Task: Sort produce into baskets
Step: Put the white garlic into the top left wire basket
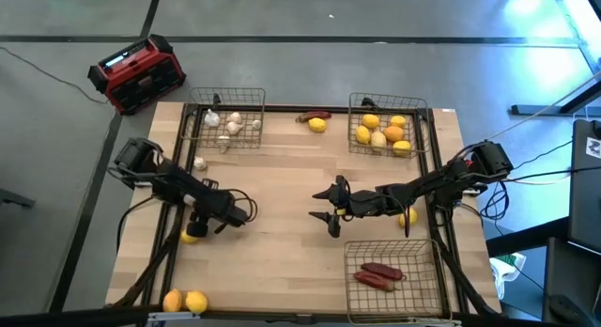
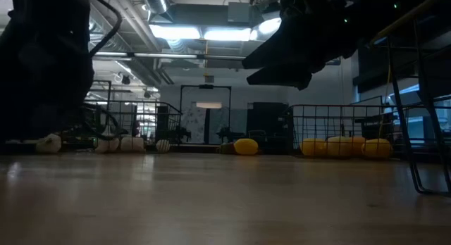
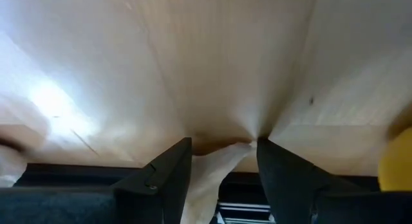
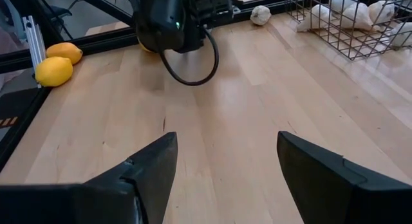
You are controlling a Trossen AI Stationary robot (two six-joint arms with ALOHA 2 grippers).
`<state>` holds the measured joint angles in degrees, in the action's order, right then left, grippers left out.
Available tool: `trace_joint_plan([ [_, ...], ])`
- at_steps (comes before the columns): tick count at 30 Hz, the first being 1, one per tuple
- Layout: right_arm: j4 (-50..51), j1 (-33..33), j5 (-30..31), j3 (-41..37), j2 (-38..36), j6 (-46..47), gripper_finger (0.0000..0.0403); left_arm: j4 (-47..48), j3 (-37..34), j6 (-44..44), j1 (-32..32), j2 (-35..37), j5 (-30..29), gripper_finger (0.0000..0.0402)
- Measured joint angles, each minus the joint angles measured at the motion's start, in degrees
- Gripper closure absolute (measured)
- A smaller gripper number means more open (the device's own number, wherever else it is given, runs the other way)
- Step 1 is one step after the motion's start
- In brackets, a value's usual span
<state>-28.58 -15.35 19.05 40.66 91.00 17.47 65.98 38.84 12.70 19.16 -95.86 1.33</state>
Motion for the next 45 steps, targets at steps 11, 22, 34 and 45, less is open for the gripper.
trace_joint_plan([
  [11, 0.0, 0.0, 0.0, 0.0, 0.0, 0.0, 0.0139, 0.7, -0.1, -0.4, 0.0, -1.6, 0.2, 0.0358],
  [22, -0.2, 0.0, 0.0, 0.0, 0.0, 0.0, 0.0139, 0.9, 4.6, -0.1, -0.2, 4.1, -2.4, 0.04],
  [34, -0.4, 0.0, 0.0, 0.0, 0.0, 0.0, 0.0139, 0.6, 10.4, 8.2, -2.2, 19.4, -6.5, 0.04],
  [45, -0.5, 0.0, 0.0, 0.0, 0.0, 0.0, 0.0139, -5.6, 11.8, 9.7, -11.9, 35.5, -12.4, 0.0399],
])
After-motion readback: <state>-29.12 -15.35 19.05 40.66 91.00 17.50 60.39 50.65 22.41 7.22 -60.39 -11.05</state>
